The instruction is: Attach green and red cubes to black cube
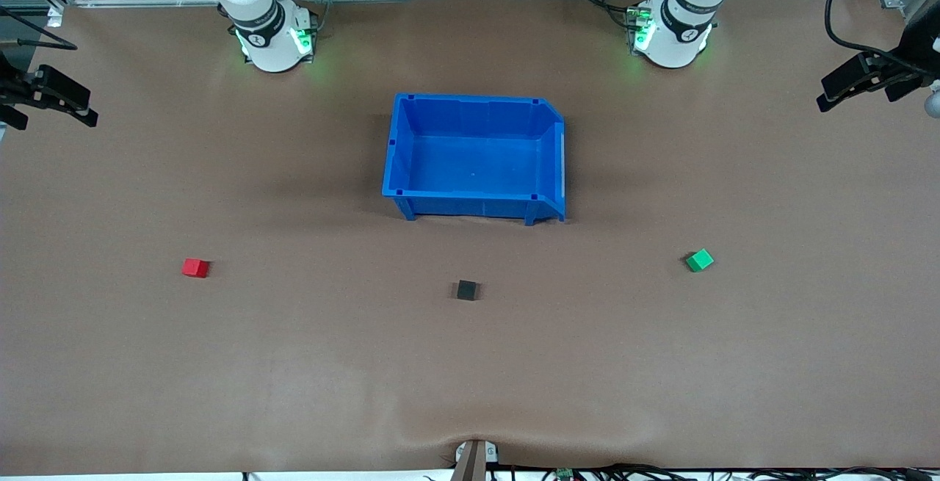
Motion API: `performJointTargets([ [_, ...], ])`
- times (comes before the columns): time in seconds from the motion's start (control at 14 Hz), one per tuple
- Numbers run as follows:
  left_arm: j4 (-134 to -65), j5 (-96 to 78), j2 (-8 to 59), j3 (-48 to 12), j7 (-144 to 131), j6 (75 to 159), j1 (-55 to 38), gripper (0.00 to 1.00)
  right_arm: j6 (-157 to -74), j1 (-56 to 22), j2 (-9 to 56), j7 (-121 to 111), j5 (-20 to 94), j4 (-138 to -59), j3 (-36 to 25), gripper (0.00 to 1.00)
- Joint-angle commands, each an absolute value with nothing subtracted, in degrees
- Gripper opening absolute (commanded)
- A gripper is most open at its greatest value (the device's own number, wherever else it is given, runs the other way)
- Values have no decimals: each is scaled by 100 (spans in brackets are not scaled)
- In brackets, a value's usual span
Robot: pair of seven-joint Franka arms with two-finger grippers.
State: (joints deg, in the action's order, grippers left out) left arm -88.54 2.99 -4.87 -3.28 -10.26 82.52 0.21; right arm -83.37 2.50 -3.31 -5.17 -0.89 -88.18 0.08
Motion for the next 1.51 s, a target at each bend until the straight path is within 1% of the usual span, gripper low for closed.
performJointTargets([
  [0.0,-8745,299,-448,-316,-897,8244,9,100,-8315,351,-369,-571,-9,-8850,62,100],
  [0.93,-8815,281,-396,-439,-905,8253,17,100,-8297,387,-352,-571,-9,-8842,62,100],
  [1.43,-9026,308,-378,-457,-905,8340,9,100,-8288,352,-316,-571,-9,-8798,62,100],
])
